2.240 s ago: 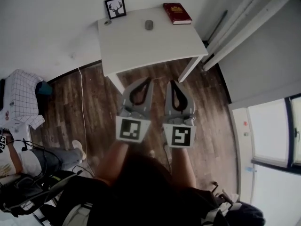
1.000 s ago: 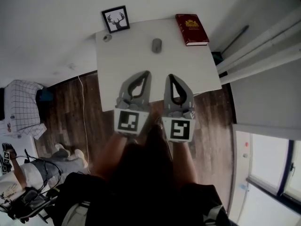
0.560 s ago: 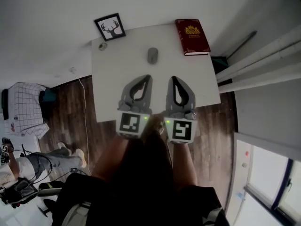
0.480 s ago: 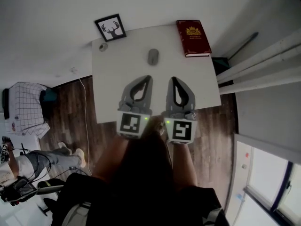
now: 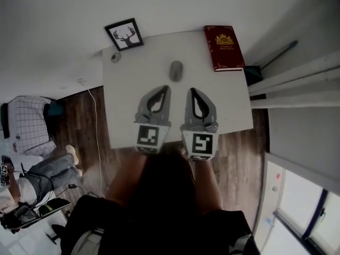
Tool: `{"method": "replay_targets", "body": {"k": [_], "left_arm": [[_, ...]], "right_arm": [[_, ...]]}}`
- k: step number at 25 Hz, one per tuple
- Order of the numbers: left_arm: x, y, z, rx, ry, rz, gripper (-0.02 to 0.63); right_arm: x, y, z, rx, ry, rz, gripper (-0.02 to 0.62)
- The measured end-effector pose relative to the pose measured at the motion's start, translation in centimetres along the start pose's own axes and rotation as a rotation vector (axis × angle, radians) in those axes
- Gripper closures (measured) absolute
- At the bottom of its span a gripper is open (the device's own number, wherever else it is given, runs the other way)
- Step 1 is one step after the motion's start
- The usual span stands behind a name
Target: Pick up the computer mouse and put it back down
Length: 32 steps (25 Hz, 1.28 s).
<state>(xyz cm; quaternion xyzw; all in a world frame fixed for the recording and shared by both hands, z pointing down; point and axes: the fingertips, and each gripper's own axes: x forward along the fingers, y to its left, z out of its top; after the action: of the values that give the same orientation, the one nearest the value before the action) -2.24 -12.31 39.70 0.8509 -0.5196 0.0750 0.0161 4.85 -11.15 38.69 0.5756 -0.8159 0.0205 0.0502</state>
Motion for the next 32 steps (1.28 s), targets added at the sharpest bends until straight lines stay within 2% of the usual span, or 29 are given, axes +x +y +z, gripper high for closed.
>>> {"method": "replay_targets", "body": {"k": [6,13,17,32], "left_arm": [[3.8,2.4,-3.5,-0.006,0.089,-0.036,0.606],[7.2,4.7,-8.4,-0.049,0.172,-0.054,0.606],[8.5,5.5,-10.4,-0.075,0.232,-0.065,0.606],[11.8,7.5,-14.4,-0.126,0.314,-0.082,0.606]], "right_arm": [[4.9,-0.3,-2.9,0.012,0.071,-0.022,0.581],[9.5,-0.5,-8.1,0.152,0.195,-0.04,0.581],[11.0,-0.9,-10.4,0.151,0.259,-0.047,0.581],[15.5,-1.4,-16.7,0.173,0.429,-0.046,0.581]]}}
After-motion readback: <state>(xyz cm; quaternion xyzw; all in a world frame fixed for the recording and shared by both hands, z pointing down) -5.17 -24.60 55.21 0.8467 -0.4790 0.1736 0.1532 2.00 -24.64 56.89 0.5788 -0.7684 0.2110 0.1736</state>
